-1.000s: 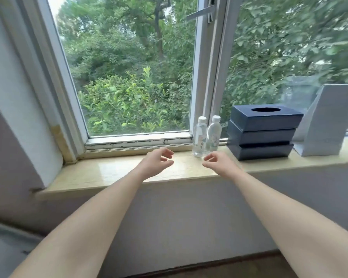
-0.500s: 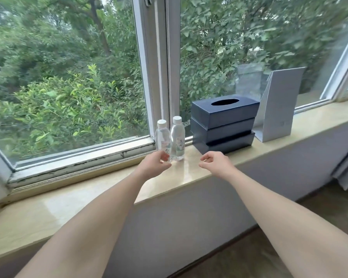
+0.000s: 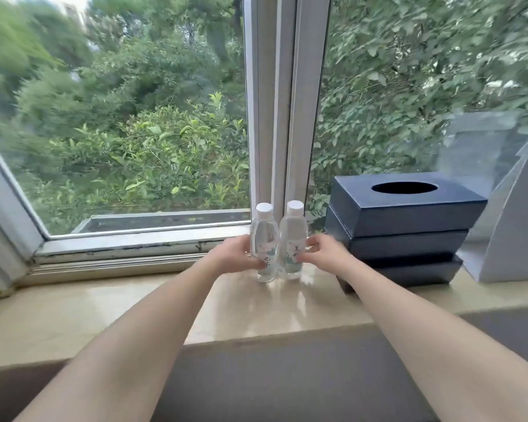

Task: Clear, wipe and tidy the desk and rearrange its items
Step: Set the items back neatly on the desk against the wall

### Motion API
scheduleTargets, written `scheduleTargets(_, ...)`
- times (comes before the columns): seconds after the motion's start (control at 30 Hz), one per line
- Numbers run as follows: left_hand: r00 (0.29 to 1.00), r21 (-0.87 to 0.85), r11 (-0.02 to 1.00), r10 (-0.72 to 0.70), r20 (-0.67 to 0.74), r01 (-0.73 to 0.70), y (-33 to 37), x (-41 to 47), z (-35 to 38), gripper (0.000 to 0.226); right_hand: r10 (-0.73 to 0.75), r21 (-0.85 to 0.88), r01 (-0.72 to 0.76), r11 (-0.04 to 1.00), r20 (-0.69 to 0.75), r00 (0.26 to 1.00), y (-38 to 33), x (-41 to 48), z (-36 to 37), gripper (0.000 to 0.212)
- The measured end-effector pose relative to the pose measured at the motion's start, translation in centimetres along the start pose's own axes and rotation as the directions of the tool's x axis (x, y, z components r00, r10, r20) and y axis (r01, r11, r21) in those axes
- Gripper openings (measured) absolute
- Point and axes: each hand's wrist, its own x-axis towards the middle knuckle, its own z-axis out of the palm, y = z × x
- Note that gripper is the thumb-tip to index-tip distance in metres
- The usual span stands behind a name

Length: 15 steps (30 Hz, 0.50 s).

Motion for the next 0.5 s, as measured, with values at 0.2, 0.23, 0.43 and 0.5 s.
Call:
scheduleTargets(0.2,1.000,-0.143,0.990,0.000,0.016,0.003,0.4,0.7,0.2,0.055,-0.118,0.069,0.109,0.992,0.128,0.985,0.5,2.4,-0.1,0.067)
scheduleTargets(0.23,1.000,-0.170,0.986,-0.004,-0.001,0.004,0.7,0.6,0.4,0.053,-0.140,0.089,0.128,0.988,0.140,0.980,0.6,2.5,-0.1,0.067)
scheduleTargets(0.43,0.995,-0.192,0.980,-0.061,-0.077,0.045,0.5,-0.4,0.5,0.044,-0.233,0.173,0.201,0.964,0.193,0.953,0.4,3.0,-0.2,0.063)
scheduleTargets(0.5,0.993,-0.195,0.978,-0.086,-0.086,0.068,0.0,-1.5,0.2,0.042,-0.276,0.167,0.240,0.956,0.236,0.932,-0.5,2.8,0.0,0.057)
